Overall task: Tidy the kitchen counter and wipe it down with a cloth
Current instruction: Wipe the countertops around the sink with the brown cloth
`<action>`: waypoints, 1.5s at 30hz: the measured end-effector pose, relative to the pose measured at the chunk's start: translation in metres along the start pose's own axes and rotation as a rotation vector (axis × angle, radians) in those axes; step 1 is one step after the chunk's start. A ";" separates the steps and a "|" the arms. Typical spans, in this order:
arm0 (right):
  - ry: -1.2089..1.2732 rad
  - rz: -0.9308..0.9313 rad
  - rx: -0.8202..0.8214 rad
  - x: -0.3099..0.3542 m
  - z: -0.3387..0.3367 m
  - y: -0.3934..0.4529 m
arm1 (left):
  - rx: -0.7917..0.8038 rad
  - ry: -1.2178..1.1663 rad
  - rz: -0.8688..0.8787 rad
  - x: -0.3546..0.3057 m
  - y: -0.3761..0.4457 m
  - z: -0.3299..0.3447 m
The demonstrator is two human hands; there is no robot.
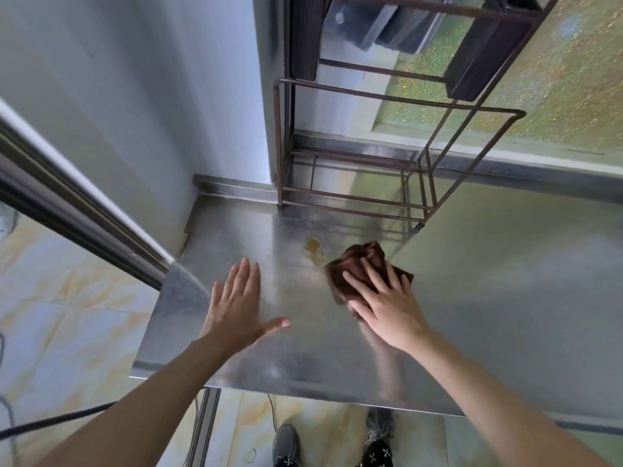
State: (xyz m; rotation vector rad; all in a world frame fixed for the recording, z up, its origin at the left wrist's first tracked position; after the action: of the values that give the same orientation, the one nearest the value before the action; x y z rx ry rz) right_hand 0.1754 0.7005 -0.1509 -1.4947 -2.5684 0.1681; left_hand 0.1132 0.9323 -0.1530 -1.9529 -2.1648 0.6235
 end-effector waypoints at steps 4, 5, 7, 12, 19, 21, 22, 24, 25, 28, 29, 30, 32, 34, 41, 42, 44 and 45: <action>0.278 0.431 -0.008 -0.011 -0.004 0.037 | -0.066 0.041 -0.022 0.045 -0.017 -0.006; 0.318 0.462 -0.018 0.002 -0.006 0.043 | -0.068 0.040 -0.046 0.058 -0.022 -0.006; 0.282 0.357 -0.078 0.037 -0.009 0.049 | -0.031 0.056 -0.062 0.076 -0.031 -0.002; 0.014 -0.273 -0.052 0.105 0.001 0.020 | 0.008 0.063 -0.010 0.083 -0.035 0.005; 0.179 0.116 -0.055 0.050 -0.010 0.068 | 0.062 0.113 -0.005 0.083 -0.033 0.009; 0.245 0.270 -0.060 0.068 -0.008 0.077 | 0.069 0.106 -0.005 0.084 -0.033 0.011; 0.252 0.264 -0.052 0.084 -0.007 0.078 | 0.070 0.103 -0.004 0.084 -0.032 0.012; 0.200 0.087 -0.072 0.126 -0.009 0.071 | 0.068 0.091 -0.002 0.084 -0.032 0.011; 0.160 -0.018 -0.069 0.144 -0.006 0.062 | 0.066 0.078 -0.004 0.084 -0.032 0.011; 0.096 -0.234 -0.008 0.174 0.006 0.016 | 0.079 0.060 -0.005 0.083 -0.034 0.010; 0.080 -0.276 0.011 0.174 0.009 0.002 | 0.085 0.056 -0.003 0.082 -0.035 0.009; 0.058 -0.304 0.018 0.167 0.011 -0.005 | 0.093 0.051 0.001 0.082 -0.035 0.009; 0.010 -0.253 0.024 0.139 0.012 0.005 | 0.110 0.053 0.011 0.084 -0.034 0.008; 0.076 -0.070 -0.028 0.110 0.000 0.033 | 0.128 0.082 0.027 0.086 -0.033 0.010; 0.160 -0.002 -0.078 0.158 -0.003 0.065 | 0.123 0.109 0.040 0.086 -0.032 0.014; 0.120 -0.112 -0.057 0.172 0.002 0.056 | 0.127 0.097 0.036 0.086 -0.032 0.014; 0.088 -0.251 0.013 0.178 0.010 0.040 | 0.131 0.080 0.034 0.086 -0.032 0.016; 0.080 -0.293 0.026 0.173 0.009 0.038 | 0.131 0.077 0.036 0.086 -0.032 0.016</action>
State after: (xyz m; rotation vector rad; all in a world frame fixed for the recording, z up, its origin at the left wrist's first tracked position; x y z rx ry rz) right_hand 0.1219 0.8696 -0.1512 -1.0761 -2.6690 0.1016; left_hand 0.0664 1.0118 -0.1676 -1.9194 -1.9948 0.6673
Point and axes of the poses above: each hand's wrist, its own y-axis towards the middle knuckle, its own z-axis out of the palm, x = y × z, the point moved 9 cm from there along y, towards the middle knuckle, and after that the axes turned 3 degrees about y, right-handed, at the moved point
